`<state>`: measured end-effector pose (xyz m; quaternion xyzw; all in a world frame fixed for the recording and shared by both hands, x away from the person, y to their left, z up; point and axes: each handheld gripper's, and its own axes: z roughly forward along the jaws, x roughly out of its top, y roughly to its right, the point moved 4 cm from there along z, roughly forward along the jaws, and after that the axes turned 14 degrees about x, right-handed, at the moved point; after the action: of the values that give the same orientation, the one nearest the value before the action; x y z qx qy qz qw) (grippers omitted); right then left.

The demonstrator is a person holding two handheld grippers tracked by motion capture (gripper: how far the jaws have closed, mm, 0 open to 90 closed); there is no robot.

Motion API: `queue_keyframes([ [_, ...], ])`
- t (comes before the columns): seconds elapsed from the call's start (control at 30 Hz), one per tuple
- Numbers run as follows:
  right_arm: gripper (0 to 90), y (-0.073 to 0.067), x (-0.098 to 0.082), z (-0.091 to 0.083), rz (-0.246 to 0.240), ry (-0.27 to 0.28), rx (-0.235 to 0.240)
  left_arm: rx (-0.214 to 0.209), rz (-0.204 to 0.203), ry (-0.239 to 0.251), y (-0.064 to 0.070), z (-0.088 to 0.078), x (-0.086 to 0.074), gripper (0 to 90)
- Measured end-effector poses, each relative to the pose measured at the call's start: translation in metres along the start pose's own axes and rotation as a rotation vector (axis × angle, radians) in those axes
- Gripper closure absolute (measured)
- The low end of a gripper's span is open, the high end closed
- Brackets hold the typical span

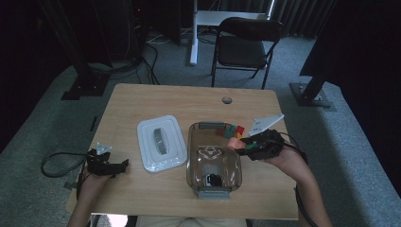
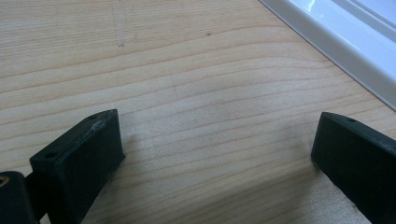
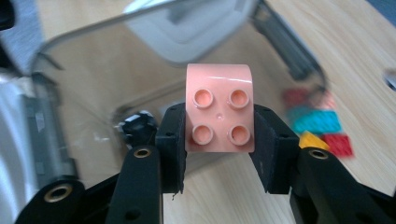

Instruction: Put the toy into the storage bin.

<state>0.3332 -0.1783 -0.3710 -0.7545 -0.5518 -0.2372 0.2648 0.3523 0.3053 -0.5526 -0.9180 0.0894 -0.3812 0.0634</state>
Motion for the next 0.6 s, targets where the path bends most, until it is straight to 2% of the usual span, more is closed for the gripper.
queue_keyframes([
  [0.03, 58.9, -0.006, 0.006, 0.006, -0.034, -0.017, 0.036, 0.0, 0.0, 0.001, 0.0, 0.0, 0.0, 2.6],
  [0.1, 58.9, -0.01, 0.011, 0.014, -0.066, -0.044, 0.055, 0.0, -0.001, 0.001, 0.0, 0.0, 0.0, 2.6],
  [0.17, 58.9, -0.013, 0.013, 0.018, -0.077, -0.054, 0.071, 0.0, 0.0, 0.001, 0.0, 0.0, 0.0, 2.6],
  [0.27, 58.9, -0.021, 0.018, 0.035, -0.123, -0.1, 0.132, 0.0, 0.0, 0.001, 0.0, 0.0, 0.0, 2.6],
  [0.33, 58.9, -0.025, 0.019, 0.046, -0.145, -0.139, 0.155, 0.0, -0.001, 0.001, 0.0, 0.0, 0.0, 2.6],
  [0.5, 58.8, -0.031, 0.017, 0.069, -0.173, -0.207, 0.221, 0.0, 0.0, 0.001, 0.0, 0.0, 0.0, 2.6],
  [0.57, 58.8, -0.031, 0.017, 0.073, -0.181, -0.223, 0.227, 0.0, -0.001, 0.001, 0.0, 0.0, 0.0, 2.6],
  [0.6, 58.9, -0.033, 0.016, 0.081, -0.189, -0.251, 0.246, 0.0, -0.001, 0.001, 0.0, 0.0, 0.0, 2.6],
])
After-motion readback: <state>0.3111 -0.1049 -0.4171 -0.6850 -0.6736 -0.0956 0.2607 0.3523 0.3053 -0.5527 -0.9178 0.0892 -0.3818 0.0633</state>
